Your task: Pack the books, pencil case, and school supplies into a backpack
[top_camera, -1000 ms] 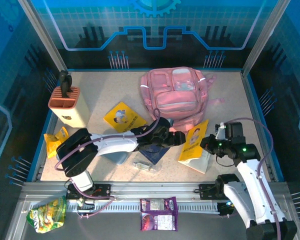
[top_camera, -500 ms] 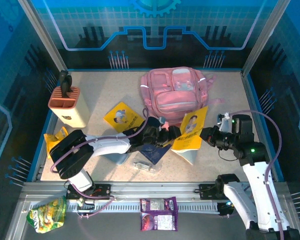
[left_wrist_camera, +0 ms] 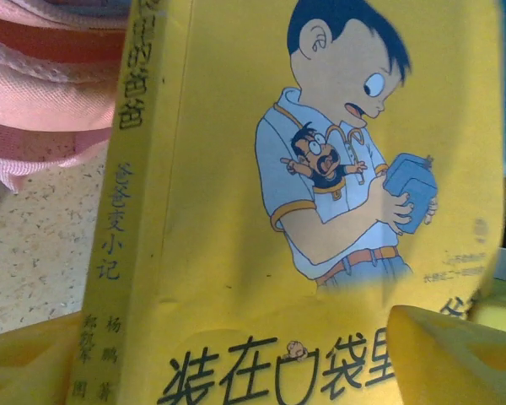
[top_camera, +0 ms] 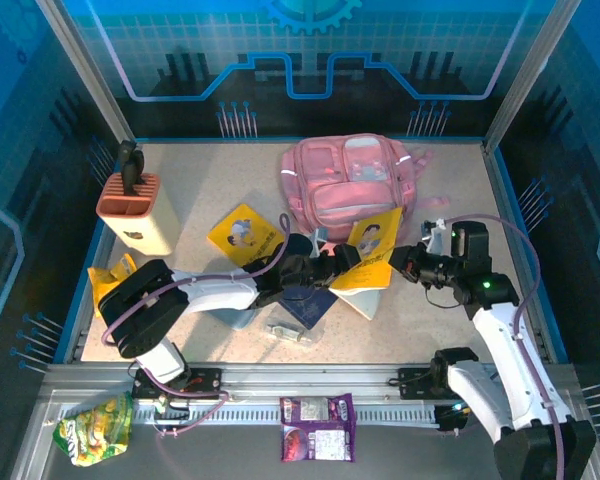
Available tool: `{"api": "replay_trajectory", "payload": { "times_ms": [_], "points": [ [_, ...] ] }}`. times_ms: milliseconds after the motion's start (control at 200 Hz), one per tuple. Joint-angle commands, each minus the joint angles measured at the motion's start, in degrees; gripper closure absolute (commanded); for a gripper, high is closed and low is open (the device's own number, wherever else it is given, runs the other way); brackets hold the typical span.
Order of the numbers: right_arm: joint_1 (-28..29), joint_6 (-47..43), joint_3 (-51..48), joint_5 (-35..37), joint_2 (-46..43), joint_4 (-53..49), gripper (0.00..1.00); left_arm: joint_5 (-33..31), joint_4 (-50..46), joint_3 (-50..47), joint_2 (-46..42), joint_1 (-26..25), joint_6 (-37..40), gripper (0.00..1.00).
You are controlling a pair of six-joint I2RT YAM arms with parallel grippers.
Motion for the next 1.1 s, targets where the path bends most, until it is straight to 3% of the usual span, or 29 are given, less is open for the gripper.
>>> {"api": "replay_trajectory", "payload": {
  "times_ms": [0, 170, 525, 640, 800, 936, 1036, 1096],
  "points": [
    [-1.5, -3.8, -2.1, -2.9, -0.4, 2.8, 1.00, -0.7, 3.8, -1.0, -1.0, 0.6, 0.1, 0.27],
    [-5.1, -4.7, -6.2, -5.4, 0.0, 3.1, 1.00, -1.1, 1.5, -0.4, -1.1, 0.7, 1.4, 0.42],
    [-7.4, -8.3, -6.1, -3.2, 0.7, -1.8, 1.00, -0.5, -0.2, 0.6, -1.3, 0.8, 2.4, 0.64],
    [-7.7, -7.7, -6.5, -4.4, 0.9, -1.0, 1.00, -0.6, -0.5, 0.9, -1.8, 1.0, 2.4, 0.82],
    [-8.2, -7.4, -6.2, -4.7, -0.1, -2.6, 0.74, 0.7, -0.7, 2.8, -2.9, 0.9, 2.8, 1.00],
    [-10.0, -7.0, -6.5, -5.2, -2.2, -4.3, 0.37, 0.8, -0.6, 3.8, -5.7, 0.9, 3.6, 1.00],
    [-11.3, -4.8, -6.8, -9.7, -2.9, -2.3, 0.10, -0.1, -2.7, 5.4, -8.2, 0.9, 5.8, 1.00],
    [-11.4, -3.5, -6.5, -10.7, -2.7, -2.1, 0.00, -0.8, -3.1, 6.2, -9.4, 0.8, 6.9, 1.00]
  ]
}}
